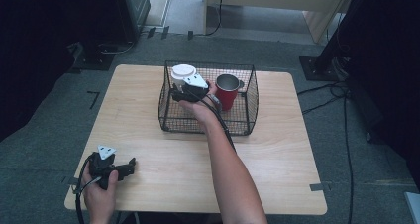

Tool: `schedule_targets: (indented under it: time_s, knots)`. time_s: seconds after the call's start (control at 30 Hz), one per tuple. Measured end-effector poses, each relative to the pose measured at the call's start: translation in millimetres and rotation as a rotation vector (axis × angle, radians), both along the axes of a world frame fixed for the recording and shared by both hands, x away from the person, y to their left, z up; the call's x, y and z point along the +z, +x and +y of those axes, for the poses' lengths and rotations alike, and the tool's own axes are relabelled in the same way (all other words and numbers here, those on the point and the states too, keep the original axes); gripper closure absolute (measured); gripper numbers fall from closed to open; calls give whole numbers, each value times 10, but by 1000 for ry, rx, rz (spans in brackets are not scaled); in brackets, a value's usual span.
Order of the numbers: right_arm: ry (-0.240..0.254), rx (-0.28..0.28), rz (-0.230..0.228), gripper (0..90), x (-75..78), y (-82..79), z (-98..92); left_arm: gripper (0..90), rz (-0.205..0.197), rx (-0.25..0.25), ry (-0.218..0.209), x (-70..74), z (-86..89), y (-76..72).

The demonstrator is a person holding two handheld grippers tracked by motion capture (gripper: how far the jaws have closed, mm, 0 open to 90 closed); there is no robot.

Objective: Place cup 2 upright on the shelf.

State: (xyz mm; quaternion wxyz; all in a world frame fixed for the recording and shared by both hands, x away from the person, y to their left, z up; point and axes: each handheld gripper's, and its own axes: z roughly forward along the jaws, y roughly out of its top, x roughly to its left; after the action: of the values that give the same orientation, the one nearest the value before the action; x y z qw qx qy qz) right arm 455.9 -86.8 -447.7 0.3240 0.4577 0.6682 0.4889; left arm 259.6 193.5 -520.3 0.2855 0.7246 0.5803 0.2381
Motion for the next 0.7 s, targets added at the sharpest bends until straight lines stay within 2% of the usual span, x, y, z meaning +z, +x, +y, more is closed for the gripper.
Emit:
schedule_targets:
  time_s: [0.07, 0.13, 0.2, 0.27, 0.53, 0.7]
  knots:
    - [-1, 4, 3, 159, 4, -1, -5, 0, 0, 0, 0, 0, 0, 0]
    - [27, 30, -19, 131, 36, -18, -42, 0, 0, 0, 0, 0, 0, 0]
    - [36, 54, -20, 97, 54, -28, -58, 0, 0, 1, 0, 0, 0, 0]
    - [30, 66, -22, 79, 65, -39, -73, 0, 0, 0, 0, 0, 0, 0]
    - [42, 70, -22, 13, 109, -65, -145, 0, 0, 0, 0, 0, 0, 0]
    - [46, 81, -39, 0, 159, -102, -166, 0, 0, 0, 0, 0, 0, 0]
